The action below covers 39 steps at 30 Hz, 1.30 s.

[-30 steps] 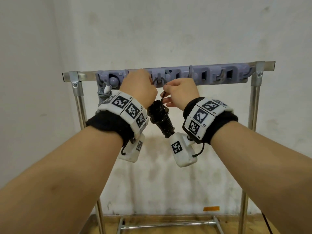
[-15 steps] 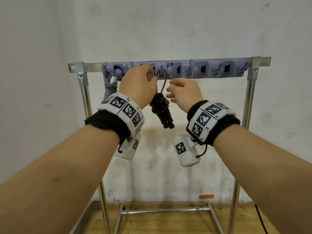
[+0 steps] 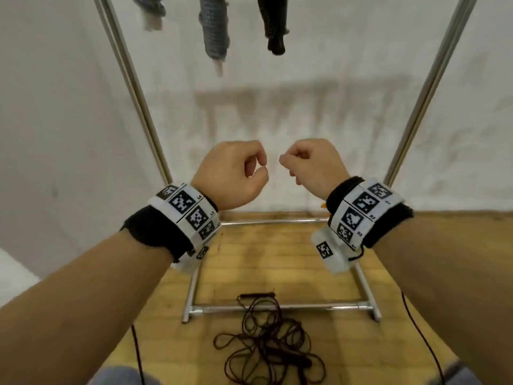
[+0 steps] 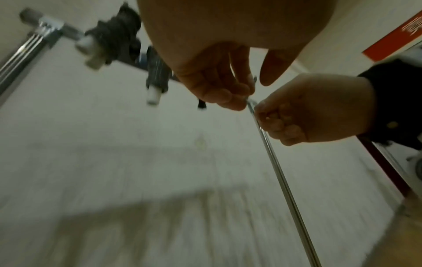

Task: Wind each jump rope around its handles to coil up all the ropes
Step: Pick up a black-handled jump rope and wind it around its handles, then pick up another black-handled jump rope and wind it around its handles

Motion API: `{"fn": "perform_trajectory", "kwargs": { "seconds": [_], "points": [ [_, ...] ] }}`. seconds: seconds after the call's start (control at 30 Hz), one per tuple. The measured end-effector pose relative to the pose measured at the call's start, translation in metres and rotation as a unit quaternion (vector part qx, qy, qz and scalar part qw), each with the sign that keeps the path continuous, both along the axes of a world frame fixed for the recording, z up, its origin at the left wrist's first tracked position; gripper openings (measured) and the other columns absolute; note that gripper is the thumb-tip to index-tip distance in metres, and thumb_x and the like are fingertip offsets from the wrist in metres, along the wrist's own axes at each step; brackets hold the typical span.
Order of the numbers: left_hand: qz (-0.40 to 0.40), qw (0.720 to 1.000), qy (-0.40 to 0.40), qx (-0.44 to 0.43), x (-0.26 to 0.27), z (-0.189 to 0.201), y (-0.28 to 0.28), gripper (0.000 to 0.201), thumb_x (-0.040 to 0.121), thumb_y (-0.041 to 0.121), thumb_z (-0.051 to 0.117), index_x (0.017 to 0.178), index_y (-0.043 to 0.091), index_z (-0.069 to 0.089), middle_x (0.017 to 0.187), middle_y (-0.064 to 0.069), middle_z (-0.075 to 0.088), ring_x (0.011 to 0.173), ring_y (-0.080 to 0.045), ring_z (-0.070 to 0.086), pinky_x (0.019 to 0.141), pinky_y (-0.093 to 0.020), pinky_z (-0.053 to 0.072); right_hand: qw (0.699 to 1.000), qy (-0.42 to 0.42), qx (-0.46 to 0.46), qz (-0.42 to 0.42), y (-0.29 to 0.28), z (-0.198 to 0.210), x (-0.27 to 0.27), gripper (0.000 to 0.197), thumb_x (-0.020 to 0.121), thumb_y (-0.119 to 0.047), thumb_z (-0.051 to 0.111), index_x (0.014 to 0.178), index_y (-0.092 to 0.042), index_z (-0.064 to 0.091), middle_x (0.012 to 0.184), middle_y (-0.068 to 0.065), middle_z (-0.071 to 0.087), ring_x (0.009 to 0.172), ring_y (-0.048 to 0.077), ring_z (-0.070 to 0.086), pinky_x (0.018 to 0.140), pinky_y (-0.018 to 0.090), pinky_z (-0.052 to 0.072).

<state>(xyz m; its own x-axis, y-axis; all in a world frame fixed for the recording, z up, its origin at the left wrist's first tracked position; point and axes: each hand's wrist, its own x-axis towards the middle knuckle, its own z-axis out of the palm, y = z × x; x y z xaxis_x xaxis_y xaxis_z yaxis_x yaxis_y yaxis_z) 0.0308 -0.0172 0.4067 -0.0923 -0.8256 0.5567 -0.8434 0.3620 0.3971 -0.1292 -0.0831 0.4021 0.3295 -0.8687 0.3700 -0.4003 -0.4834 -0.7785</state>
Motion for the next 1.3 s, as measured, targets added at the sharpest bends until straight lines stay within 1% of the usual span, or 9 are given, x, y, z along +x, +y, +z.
{"fn": "perform_trajectory", "kwargs": {
  "seconds": [0.17,0.23,0.33,0.43,0.57,0.73,0.97,1.2,1.3],
  "points": [
    [0.015,0.980,-0.067,0.188,0.010,-0.134,-0.004,0.013,0.074,0.032,0.056,0.082,0.022,0.060,0.069,0.010,0.055,0.069,-0.017,0.055,0.065,-0.033,0.048,0.974,0.194,0.097,0.065,-0.004,-0.129,0.001,0.012,0.084,-0.027,0.061,0.073,-0.023,0.064,0.064,-0.013,0.057,0.059,0.005,0.052,0.057,0.023,0.039],
    [0.015,0.965,-0.088,0.247,0.011,-0.188,-0.006,0.013,0.075,0.035,0.058,0.083,0.025,0.059,0.070,0.013,0.051,0.074,-0.017,0.056,0.066,-0.031,0.046,0.949,0.271,0.137,0.084,-0.005,-0.182,-0.001,0.013,0.084,-0.032,0.060,0.073,-0.027,0.062,0.064,-0.014,0.056,0.061,0.004,0.051,0.054,0.023,0.037],
    [-0.011,0.937,-0.113,0.330,0.008,-0.269,-0.007,0.017,0.078,0.039,0.057,0.086,0.025,0.063,0.080,0.010,0.055,0.078,-0.018,0.056,0.065,-0.031,0.046,0.918,0.318,0.212,0.107,-0.002,-0.261,-0.006,0.016,0.085,-0.029,0.060,0.075,-0.018,0.067,0.073,-0.005,0.063,0.071,0.014,0.058,0.062,0.029,0.048],
    [-0.038,0.914,-0.126,0.384,0.001,-0.340,-0.001,0.017,0.083,0.040,0.058,0.085,0.025,0.066,0.086,0.007,0.058,0.076,-0.017,0.056,0.058,-0.025,0.036,0.859,0.417,0.261,0.144,0.003,-0.329,-0.013,0.022,0.089,-0.030,0.056,0.079,-0.014,0.068,0.075,0.000,0.062,0.071,0.018,0.058,0.054,0.025,0.043],
    [-0.088,0.884,-0.142,0.437,-0.007,-0.414,0.008,0.022,0.087,0.041,0.058,0.094,0.024,0.070,0.091,0.006,0.064,0.085,-0.016,0.060,0.063,-0.025,0.040,0.788,0.495,0.318,0.179,0.017,-0.403,-0.022,0.019,0.089,-0.030,0.056,0.077,-0.018,0.064,0.083,0.003,0.064,0.074,0.019,0.058,0.060,0.026,0.042],
    [-0.134,0.836,-0.158,0.508,-0.027,-0.469,0.020,0.027,0.092,0.040,0.055,0.112,0.025,0.066,0.106,0.004,0.062,0.096,-0.018,0.060,0.075,-0.034,0.052,0.729,0.553,0.342,0.215,0.043,-0.468,-0.033,0.024,0.094,-0.026,0.049,0.109,-0.014,0.063,0.108,0.009,0.062,0.094,0.026,0.060,0.075,0.032,0.051],
    [-0.127,0.807,-0.237,0.526,-0.037,-0.502,0.036,0.039,0.094,0.049,0.046,0.118,0.022,0.062,0.115,0.003,0.059,0.105,-0.020,0.055,0.083,-0.038,0.050,0.720,0.595,0.303,0.190,0.060,-0.509,-0.051,0.030,0.093,-0.016,0.045,0.123,-0.015,0.051,0.120,0.008,0.054,0.103,0.028,0.057,0.082,0.036,0.050],
    [-0.102,0.789,-0.210,0.569,-0.025,-0.499,0.023,0.038,0.093,0.046,0.051,0.122,0.023,0.061,0.117,0.002,0.060,0.108,-0.019,0.055,0.087,-0.035,0.050,0.803,0.513,0.274,0.130,0.063,-0.501,-0.069,0.036,0.089,-0.025,0.051,0.123,-0.016,0.045,0.120,0.005,0.053,0.109,0.023,0.050,0.087,0.032,0.044],
    [-0.062,0.813,-0.178,0.551,-0.025,-0.488,0.015,0.033,0.091,0.046,0.055,0.112,0.021,0.060,0.111,0.002,0.060,0.099,-0.018,0.057,0.079,-0.032,0.050,0.837,0.476,0.246,0.113,0.054,-0.481,-0.072,0.031,0.091,-0.024,0.052,0.120,-0.016,0.047,0.121,0.003,0.052,0.112,0.022,0.045,0.092,0.032,0.041]
  ]
}}
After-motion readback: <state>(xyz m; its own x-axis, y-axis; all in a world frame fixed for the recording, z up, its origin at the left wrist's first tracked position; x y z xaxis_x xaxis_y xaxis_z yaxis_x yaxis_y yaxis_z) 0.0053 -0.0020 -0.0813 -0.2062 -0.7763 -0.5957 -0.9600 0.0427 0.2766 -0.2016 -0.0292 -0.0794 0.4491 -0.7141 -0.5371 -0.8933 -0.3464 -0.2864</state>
